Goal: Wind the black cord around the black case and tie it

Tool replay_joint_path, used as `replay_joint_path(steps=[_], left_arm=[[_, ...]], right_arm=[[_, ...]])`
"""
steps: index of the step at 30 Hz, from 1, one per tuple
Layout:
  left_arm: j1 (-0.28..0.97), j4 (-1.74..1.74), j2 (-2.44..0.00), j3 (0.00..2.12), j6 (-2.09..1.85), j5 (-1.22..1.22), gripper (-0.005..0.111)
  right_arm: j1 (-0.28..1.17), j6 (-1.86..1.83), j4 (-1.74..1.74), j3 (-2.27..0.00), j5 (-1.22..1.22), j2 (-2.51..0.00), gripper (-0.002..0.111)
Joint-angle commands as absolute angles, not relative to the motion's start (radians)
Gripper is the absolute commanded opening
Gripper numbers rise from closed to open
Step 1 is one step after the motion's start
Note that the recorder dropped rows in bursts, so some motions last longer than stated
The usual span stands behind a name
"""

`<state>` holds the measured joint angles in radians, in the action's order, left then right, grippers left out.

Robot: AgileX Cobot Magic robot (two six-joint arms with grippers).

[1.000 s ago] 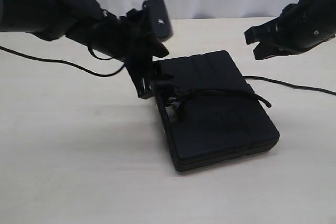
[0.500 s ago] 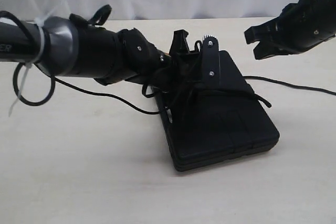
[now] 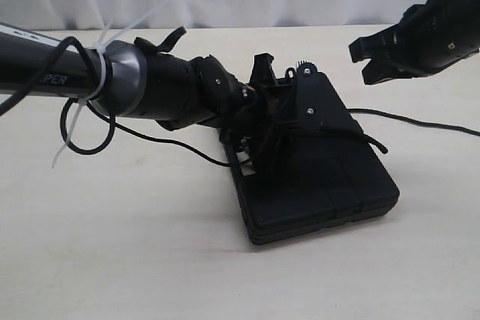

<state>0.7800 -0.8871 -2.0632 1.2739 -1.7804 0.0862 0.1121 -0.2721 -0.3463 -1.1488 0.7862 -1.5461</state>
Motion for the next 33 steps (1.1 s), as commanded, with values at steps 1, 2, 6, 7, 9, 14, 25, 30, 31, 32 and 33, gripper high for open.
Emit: replay_joint_path(steps=[1,2,6,7,9,14,25,30,31,32,33], left_arm=[[0.783,-0.903,-2.065,1.282,-1.775,0.071,0.031],[0.783,-0.903,-2.065,1.282,-1.775,0.069,0.026],[0.783,-0.903,-2.065,1.282,-1.775,0.069,0.008],[0.783,-0.903,-2.065,1.282,-1.775,0.069,0.005],[0.783,-0.903,-2.065,1.282,-1.775,0.069,0.0],[0.783,-0.903,-2.061,1.282,-1.726,0.069,0.0],[0.768,-0.903,-1.981,1.282,-1.574,0.172,0.0],[0.72,-0.903,-1.961,1.282,-1.408,0.222,0.0],[0.701,-0.903,-1.957,1.282,-1.368,0.254,0.0],[0.679,-0.903,-1.957,1.282,-1.333,0.292,0.0],[0.659,-0.906,-1.957,1.282,-1.309,0.336,0.0]], right_arm=[[0.107,-0.283,-0.351,-1.151,0.779,-1.539,0.004],[0.107,-0.283,-0.351,-1.151,0.779,-1.539,0.004],[0.107,-0.283,-0.351,-1.151,0.779,-1.539,0.004],[0.107,-0.283,-0.351,-1.151,0.779,-1.539,0.004],[0.107,-0.283,-0.351,-1.151,0.779,-1.539,0.004],[0.107,-0.283,-0.351,-1.151,0.779,-1.539,0.004],[0.107,-0.283,-0.351,-1.151,0.783,-1.539,0.004],[0.107,-0.295,-0.351,-1.151,0.797,-1.539,0.004],[0.107,-0.299,-0.351,-1.151,0.801,-1.539,0.004],[0.107,-0.299,-0.351,-1.151,0.801,-1.539,0.004],[0.107,-0.299,-0.351,-1.151,0.801,-1.539,0.004]])
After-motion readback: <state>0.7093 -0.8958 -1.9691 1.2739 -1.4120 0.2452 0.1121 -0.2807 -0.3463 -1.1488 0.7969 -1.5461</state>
